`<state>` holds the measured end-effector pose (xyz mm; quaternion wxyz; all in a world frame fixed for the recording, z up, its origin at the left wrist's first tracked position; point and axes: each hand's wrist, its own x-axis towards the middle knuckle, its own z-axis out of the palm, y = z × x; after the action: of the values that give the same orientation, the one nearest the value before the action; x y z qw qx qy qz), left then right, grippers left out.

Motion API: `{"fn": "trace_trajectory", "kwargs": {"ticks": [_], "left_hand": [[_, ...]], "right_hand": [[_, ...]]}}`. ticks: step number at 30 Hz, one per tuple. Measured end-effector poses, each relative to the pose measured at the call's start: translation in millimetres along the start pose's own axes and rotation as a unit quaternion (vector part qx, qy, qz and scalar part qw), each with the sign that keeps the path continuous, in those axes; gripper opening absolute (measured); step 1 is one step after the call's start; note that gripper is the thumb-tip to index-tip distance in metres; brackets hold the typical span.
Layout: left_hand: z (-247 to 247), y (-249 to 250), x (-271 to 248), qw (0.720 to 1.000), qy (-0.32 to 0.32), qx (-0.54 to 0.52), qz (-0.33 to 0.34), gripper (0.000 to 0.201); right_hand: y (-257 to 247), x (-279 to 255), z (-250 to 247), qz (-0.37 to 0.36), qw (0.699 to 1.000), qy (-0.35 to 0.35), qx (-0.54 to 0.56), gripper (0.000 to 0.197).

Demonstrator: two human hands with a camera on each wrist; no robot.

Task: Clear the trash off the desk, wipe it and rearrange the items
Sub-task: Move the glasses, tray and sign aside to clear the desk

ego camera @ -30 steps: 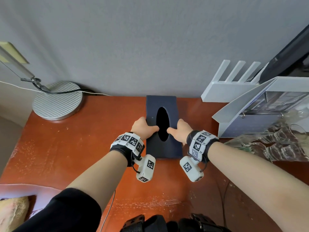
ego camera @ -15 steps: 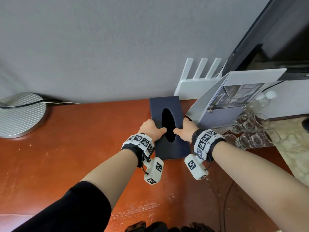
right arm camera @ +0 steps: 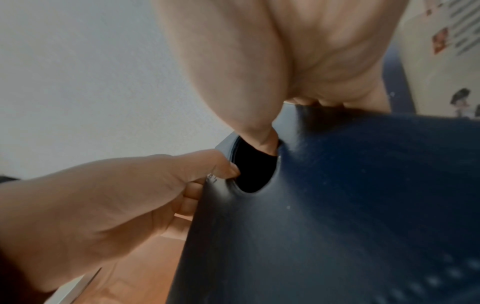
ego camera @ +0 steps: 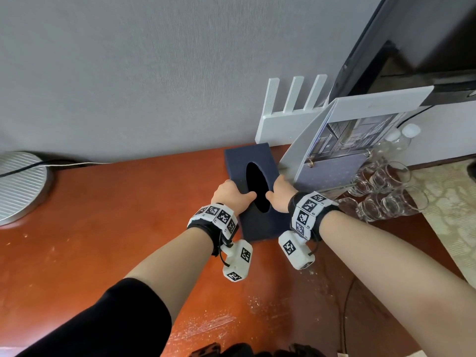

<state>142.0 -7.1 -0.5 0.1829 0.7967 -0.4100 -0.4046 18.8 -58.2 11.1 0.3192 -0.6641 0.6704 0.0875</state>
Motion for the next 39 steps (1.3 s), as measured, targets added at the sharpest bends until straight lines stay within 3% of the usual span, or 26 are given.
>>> {"fn": "trace_trajectory", "kwargs": {"ticks": [7, 14, 17, 21, 31, 39], "left_hand": [[3.0, -14.0, -1.7, 0.998, -0.031, -0.046, 0.027, 0.059], [0.3, -25.4, -17.9, 0.988, -0.025, -0.126, 0.09, 0.049], [-1.6, -26.9, -21.9, 0.986, -0.031, -0.136, 0.096, 0.041], [-0.9, -28.3, -21.4, 0.988, -0.035, -0.106, 0.11, 0.036], [6.8, -18.1, -22.6, 0.989, -0.044, -0.087, 0.109, 0.036], [-2.8, -19.4, -39.6, 0.989, -0.058, -0.117, 0.074, 0.052]], "right_hand": [[9.6, 0.5, -3.5, -0.015, 1.0, 0.008, 0.006, 0.047], [12.8, -18.5, -15.5, -0.108, 0.992, 0.025, -0.055, 0.053], [10.2, -27.7, -13.0, -0.127, 0.989, 0.005, -0.073, 0.043], [11.0, -35.4, -3.9, -0.128, 0.986, -0.038, -0.103, 0.043], [20.7, -38.8, -11.5, -0.118, 0.985, -0.048, -0.113, 0.049], [15.0, -51.5, -15.8, -0.114, 0.985, -0.048, -0.119, 0.05]]}}
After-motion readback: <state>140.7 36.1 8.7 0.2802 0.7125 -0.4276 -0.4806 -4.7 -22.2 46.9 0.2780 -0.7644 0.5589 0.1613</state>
